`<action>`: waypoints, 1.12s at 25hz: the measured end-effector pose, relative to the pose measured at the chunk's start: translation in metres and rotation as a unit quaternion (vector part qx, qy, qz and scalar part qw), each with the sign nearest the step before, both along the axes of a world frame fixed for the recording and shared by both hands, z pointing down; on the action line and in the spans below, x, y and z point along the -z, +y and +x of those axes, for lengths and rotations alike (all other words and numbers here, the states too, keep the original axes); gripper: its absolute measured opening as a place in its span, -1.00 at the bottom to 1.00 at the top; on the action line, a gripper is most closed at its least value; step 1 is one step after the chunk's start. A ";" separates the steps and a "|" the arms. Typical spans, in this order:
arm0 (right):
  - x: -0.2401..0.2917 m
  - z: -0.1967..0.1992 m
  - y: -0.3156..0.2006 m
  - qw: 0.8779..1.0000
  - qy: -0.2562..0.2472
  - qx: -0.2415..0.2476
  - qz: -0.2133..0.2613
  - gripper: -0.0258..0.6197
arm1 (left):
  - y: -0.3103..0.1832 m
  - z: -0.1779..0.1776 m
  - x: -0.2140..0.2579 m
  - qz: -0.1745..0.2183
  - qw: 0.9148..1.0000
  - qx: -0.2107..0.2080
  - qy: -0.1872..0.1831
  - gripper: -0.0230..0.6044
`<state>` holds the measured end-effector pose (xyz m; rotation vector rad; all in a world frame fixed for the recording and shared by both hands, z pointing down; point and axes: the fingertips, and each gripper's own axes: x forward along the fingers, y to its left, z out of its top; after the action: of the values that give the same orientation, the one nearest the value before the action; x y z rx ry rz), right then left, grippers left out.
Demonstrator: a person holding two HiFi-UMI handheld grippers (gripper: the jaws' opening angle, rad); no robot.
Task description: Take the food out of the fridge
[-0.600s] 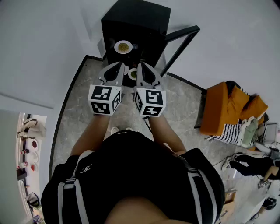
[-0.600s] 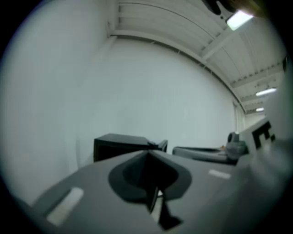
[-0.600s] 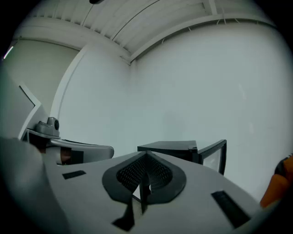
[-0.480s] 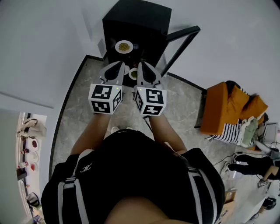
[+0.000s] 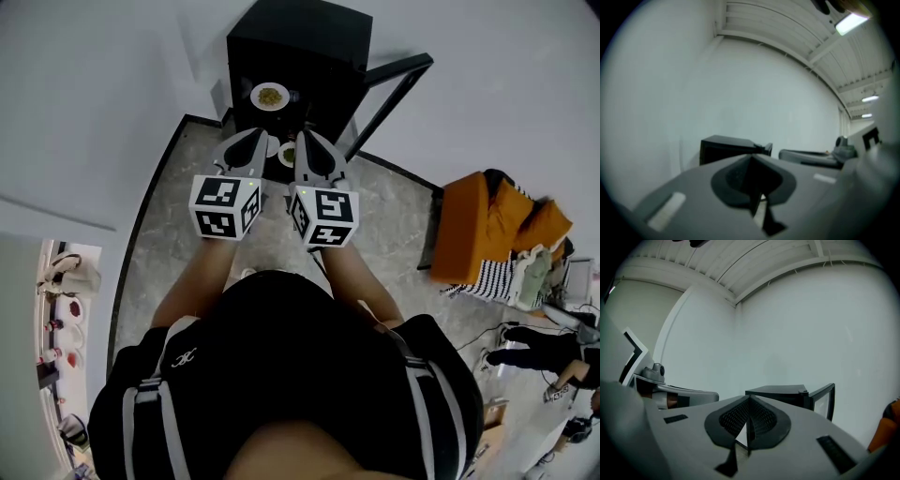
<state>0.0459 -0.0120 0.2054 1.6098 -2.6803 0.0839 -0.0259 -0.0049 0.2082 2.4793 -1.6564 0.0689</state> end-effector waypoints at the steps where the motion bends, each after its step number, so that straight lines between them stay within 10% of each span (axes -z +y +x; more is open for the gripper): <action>1: 0.000 -0.002 -0.001 1.000 0.001 -0.001 0.000 -0.92 | -0.001 -0.002 0.000 0.000 1.000 -0.002 0.000 -0.92; 28: -0.041 -0.025 -0.102 1.000 0.001 -0.022 -0.017 -0.92 | -0.105 -0.031 -0.047 -0.032 0.999 -0.016 0.019 -0.92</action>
<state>0.0208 -0.1138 0.2464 1.6578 -2.6273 0.1269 -0.0569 -0.1095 0.2554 2.4451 -1.5749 0.0758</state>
